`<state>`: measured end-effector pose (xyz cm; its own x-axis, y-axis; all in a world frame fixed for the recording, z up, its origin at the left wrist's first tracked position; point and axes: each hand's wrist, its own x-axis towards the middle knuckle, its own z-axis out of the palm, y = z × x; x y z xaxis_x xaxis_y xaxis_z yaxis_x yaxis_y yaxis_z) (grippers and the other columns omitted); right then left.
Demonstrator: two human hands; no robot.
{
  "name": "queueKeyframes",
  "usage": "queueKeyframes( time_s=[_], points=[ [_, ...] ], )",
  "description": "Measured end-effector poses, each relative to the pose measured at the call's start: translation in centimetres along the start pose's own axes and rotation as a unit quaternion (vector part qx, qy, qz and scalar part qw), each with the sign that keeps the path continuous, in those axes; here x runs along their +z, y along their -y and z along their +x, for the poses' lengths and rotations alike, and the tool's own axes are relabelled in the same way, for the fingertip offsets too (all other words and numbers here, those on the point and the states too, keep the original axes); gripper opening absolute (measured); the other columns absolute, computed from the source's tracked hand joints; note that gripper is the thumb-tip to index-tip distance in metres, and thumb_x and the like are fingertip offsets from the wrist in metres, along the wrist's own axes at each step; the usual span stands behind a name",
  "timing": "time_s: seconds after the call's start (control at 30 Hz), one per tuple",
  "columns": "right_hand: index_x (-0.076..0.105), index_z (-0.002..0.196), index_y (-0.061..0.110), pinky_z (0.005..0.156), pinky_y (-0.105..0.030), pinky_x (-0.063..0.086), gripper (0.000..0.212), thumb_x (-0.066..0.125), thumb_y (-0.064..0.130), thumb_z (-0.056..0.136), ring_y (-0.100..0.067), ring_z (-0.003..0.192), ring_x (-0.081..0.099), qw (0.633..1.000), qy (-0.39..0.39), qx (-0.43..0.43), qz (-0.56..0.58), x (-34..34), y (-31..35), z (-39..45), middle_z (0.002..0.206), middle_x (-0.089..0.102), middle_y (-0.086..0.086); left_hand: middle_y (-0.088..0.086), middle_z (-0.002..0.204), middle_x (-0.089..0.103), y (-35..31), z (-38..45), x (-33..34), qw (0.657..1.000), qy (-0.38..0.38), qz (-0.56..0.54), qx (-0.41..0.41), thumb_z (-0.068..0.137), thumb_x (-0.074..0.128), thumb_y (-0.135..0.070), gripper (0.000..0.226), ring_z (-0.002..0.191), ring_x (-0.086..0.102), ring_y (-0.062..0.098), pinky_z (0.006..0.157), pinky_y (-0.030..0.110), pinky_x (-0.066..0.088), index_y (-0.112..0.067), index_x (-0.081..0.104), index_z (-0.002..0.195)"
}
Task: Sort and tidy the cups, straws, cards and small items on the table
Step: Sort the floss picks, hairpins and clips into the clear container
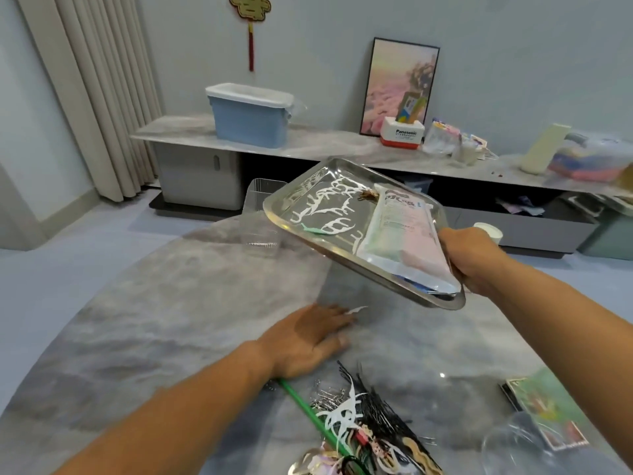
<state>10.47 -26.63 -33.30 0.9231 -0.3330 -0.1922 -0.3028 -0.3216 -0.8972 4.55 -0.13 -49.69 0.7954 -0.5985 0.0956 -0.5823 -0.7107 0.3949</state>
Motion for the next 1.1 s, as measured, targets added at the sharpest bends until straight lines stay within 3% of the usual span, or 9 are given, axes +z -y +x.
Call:
queueKeyframes(
  time_s=[0.13, 0.23, 0.3, 0.47, 0.6, 0.73, 0.83, 0.97, 1.1],
  points=[
    [0.052, 0.069, 0.009, 0.046, -0.022, 0.034, 0.032, 0.056, 0.02, 0.099, -0.016, 0.038, 0.045, 1.0, -0.015, -0.003, 0.02, -0.8, 1.4, 0.9, 0.052, 0.05, -0.005, -0.022, 0.162, 0.027, 0.2, 0.8, -0.5, 0.986, -0.017, -0.148, -0.07, 0.091, 0.023, -0.082, 0.062, 0.145, 0.03, 0.003, 0.117, 0.025, 0.024, -0.06, 0.017, 0.148],
    [0.05, 0.066, 0.012, 0.053, -0.026, 0.03, 0.033, 0.058, 0.018, 0.097, -0.018, 0.044, 0.039, 0.999, -0.01, -0.006, 0.035, -0.9, 2.0, 1.7, 0.048, 0.046, -0.003, -0.015, 0.168, 0.01, 2.0, 2.6, -0.9, 0.987, -0.046, -0.102, -0.114, 0.087, 0.022, -0.084, 0.082, 0.154, 0.01, 0.007, 0.125, 0.029, 0.01, -0.043, 0.016, 0.158],
    [0.045, 0.06, 0.014, 0.054, -0.026, 0.028, 0.039, 0.058, 0.017, 0.096, -0.016, 0.042, 0.036, 0.999, -0.009, -0.011, 0.031, -0.8, 2.1, 2.2, 0.041, 0.043, 0.001, -0.008, 0.169, 0.009, 2.6, 4.1, -0.6, 0.989, -0.034, -0.068, -0.126, 0.086, 0.018, -0.085, 0.089, 0.155, 0.007, 0.011, 0.124, 0.03, 0.007, -0.036, 0.016, 0.16],
    [0.045, 0.059, 0.015, 0.048, -0.021, 0.027, 0.039, 0.056, 0.016, 0.097, -0.014, 0.038, 0.033, 0.999, -0.009, -0.014, 0.03, -0.3, 1.9, 2.8, 0.042, 0.041, 0.001, -0.004, 0.169, 0.013, -0.1, 7.1, 0.9, 0.997, 0.058, 0.042, -0.018, 0.094, 0.01, -0.075, 0.08, 0.155, 0.005, 0.009, 0.125, 0.033, 0.002, -0.031, 0.02, 0.16],
    [0.06, 0.077, 0.008, 0.059, -0.031, 0.041, 0.026, 0.059, 0.026, 0.096, -0.022, 0.063, 0.052, 1.0, -0.014, -0.004, 0.02, 0.0, 0.8, 1.3, 0.069, 0.058, -0.01, -0.01, 0.169, -0.002, -2.1, 4.3, 1.4, 0.991, 0.116, 0.046, 0.039, 0.093, 0.005, -0.079, 0.081, 0.154, -0.008, 0.004, 0.122, 0.028, -0.01, -0.035, 0.002, 0.161],
    [0.053, 0.067, 0.012, 0.038, -0.018, 0.029, 0.031, 0.054, 0.018, 0.097, -0.016, 0.042, 0.041, 1.0, 0.001, 0.003, 0.002, 0.9, -1.2, -1.2, 0.048, 0.05, -0.004, -0.012, 0.169, -0.006, -4.7, 0.7, 1.3, 0.987, 0.154, 0.031, 0.043, 0.092, 0.005, -0.081, 0.082, 0.152, -0.014, 0.0, 0.124, 0.031, -0.009, -0.037, 0.0, 0.161],
    [0.055, 0.073, 0.011, 0.043, -0.021, 0.03, 0.025, 0.054, 0.018, 0.097, -0.02, 0.048, 0.041, 1.0, 0.021, 0.006, 0.009, 1.5, -2.2, -3.7, 0.058, 0.051, -0.01, -0.014, 0.169, -0.001, -6.8, -2.1, 1.0, 0.984, 0.174, 0.006, 0.029, 0.093, 0.011, -0.08, 0.079, 0.153, -0.008, 0.002, 0.124, 0.031, -0.004, -0.039, 0.002, 0.16],
    [0.057, 0.082, 0.01, 0.036, -0.018, 0.028, 0.021, 0.052, 0.019, 0.1, -0.018, 0.046, 0.039, 0.999, 0.048, 0.016, -0.01, 1.5, -2.6, -5.8, 0.06, 0.051, -0.01, -0.021, 0.163, 0.023, -6.1, -4.9, -1.2, 0.99, 0.097, -0.092, -0.042, 0.092, 0.022, -0.083, 0.071, 0.147, 0.025, 0.003, 0.114, 0.02, 0.018, -0.05, 0.015, 0.154],
    [0.053, 0.069, 0.011, 0.037, -0.017, 0.027, 0.031, 0.05, 0.015, 0.1, -0.017, 0.042, 0.036, 0.999, 0.049, 0.014, -0.018, 1.7, -2.3, -7.3, 0.043, 0.046, -0.002, -0.021, 0.164, 0.022, -1.2, -9.5, -3.3, 0.992, -0.007, -0.039, -0.123, 0.094, 0.021, -0.079, 0.067, 0.148, 0.018, -0.004, 0.121, 0.02, 0.013, -0.049, 0.026, 0.154]
  ],
)
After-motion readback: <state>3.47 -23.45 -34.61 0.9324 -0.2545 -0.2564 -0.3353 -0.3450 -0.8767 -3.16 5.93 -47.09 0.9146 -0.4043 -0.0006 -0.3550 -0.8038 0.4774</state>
